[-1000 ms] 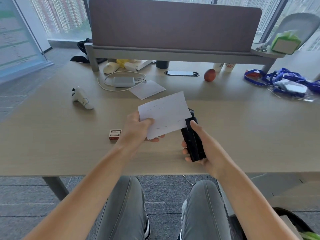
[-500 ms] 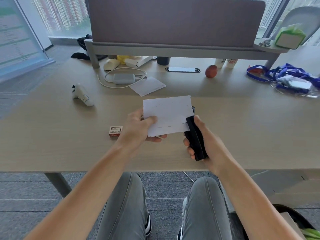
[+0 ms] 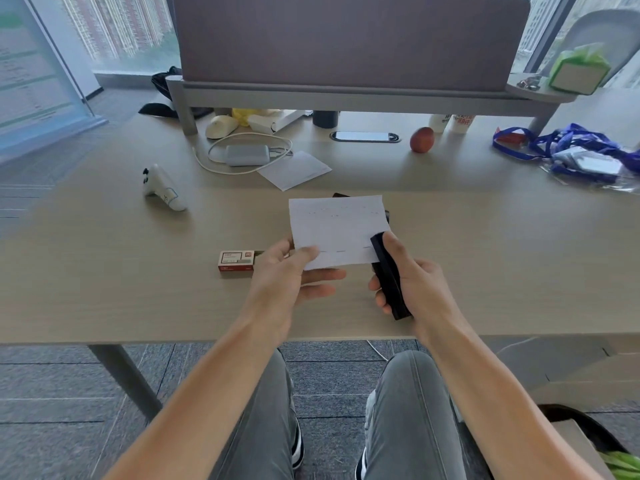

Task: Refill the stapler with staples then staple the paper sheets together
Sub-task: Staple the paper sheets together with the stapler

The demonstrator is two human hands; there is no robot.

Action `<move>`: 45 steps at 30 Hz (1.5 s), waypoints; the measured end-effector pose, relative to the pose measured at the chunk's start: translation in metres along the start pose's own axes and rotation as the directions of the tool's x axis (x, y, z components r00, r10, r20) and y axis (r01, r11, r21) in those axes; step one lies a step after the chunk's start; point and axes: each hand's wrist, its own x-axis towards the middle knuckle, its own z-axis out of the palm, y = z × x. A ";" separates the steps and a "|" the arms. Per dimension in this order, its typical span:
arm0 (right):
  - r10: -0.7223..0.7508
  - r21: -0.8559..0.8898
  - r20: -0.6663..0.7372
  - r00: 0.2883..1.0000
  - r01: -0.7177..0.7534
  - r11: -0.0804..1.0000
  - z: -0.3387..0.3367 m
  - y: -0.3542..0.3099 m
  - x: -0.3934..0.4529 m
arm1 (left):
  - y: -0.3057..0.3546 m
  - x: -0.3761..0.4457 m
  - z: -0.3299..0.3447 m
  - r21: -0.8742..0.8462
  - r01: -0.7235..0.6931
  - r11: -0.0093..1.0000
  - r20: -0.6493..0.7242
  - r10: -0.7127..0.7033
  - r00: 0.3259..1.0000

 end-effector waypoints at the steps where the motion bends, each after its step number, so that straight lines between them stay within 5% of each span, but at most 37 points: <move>1: -0.003 -0.002 -0.001 1.000 0.003 1.000 0.001 0.000 0.000 | -0.004 -0.003 0.002 -0.046 0.013 0.999 0.004 -0.013 1.000; 14: 0.006 -0.042 0.038 0.999 -0.005 0.999 0.005 -0.002 0.000 | -0.026 0.003 0.015 -0.056 -0.023 0.998 -0.109 0.016 0.994; 23: 0.212 -0.107 0.167 0.963 -0.196 0.975 -0.002 -0.008 0.010 | -0.020 0.009 0.007 -0.083 -0.038 0.996 -0.161 0.024 0.987; 27: 0.019 -0.372 0.118 0.993 0.027 0.928 -0.011 -0.006 0.017 | -0.011 0.013 -0.004 -0.114 -0.066 0.991 -0.190 0.043 0.981; 31: -0.300 -0.796 0.098 0.949 0.256 0.548 -0.013 -0.002 0.029 | -0.002 0.018 -0.012 -0.165 -0.079 0.983 -0.213 0.042 0.976; 37: -0.293 -0.889 0.275 0.916 0.358 0.286 -0.008 -0.004 0.044 | 0.008 0.018 -0.017 -0.200 -0.065 0.978 -0.177 0.029 0.984; 41: -0.291 -0.836 0.338 0.895 0.428 0.344 -0.009 -0.004 0.052 | 0.013 0.015 -0.014 -0.173 -0.064 0.983 -0.128 0.042 0.991; 45: -0.584 -0.650 0.270 0.766 0.592 0.476 -0.016 0.001 0.045 | 0.018 0.011 -0.009 -0.142 -0.048 0.989 -0.078 0.037 0.996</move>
